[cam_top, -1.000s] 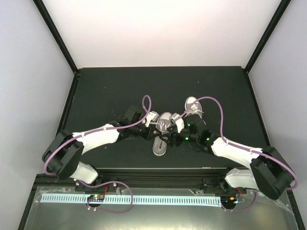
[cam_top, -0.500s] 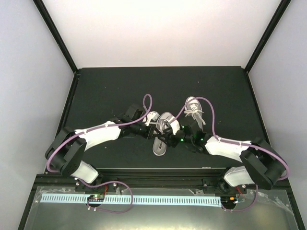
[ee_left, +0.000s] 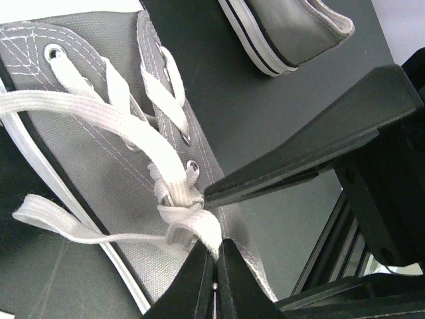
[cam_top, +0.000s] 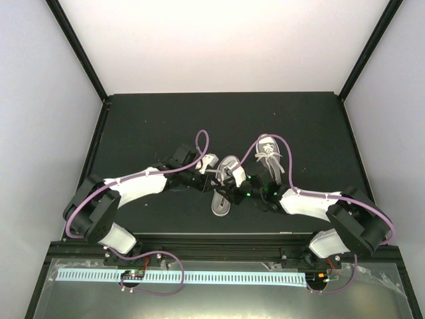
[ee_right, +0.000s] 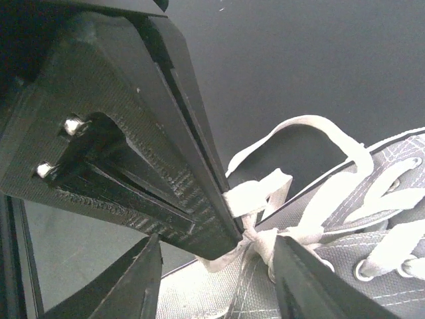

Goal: Tie the shoes
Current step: Wrap the shoelace around the shoelace.

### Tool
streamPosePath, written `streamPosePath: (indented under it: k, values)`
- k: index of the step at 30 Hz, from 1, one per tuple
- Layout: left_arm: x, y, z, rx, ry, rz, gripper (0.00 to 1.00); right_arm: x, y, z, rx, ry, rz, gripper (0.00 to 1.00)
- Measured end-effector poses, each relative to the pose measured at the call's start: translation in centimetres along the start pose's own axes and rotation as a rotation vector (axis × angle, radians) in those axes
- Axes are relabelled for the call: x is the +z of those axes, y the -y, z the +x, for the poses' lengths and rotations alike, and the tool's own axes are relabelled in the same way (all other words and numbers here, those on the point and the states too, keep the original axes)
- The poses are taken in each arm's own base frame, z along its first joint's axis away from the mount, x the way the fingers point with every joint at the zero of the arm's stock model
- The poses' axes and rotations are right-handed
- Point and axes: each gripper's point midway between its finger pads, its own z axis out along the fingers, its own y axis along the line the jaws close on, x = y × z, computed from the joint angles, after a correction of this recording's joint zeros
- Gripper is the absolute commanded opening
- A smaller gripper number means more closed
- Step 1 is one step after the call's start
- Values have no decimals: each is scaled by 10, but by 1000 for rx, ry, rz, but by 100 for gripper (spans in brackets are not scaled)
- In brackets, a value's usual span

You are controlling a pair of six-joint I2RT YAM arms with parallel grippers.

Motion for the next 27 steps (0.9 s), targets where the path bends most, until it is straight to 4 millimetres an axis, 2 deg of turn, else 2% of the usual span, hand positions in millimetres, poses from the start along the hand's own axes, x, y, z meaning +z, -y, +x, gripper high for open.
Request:
streamPosePath:
  k: [8, 12, 15, 27]
  values:
    - [0, -1, 0, -40, -11, 32, 2, 2, -3, 2, -12, -4, 9, 64]
    - [0, 0, -6, -53, -9, 47, 2, 3, -9, 5, -31, -18, -2, 65]
    - [0, 1, -8, -58, -8, 56, 2, 4, -11, 7, -41, -25, 4, 57]
    - [-1, 4, -10, -58, -5, 72, 2, 8, 7, 5, -18, -20, 108, 14]
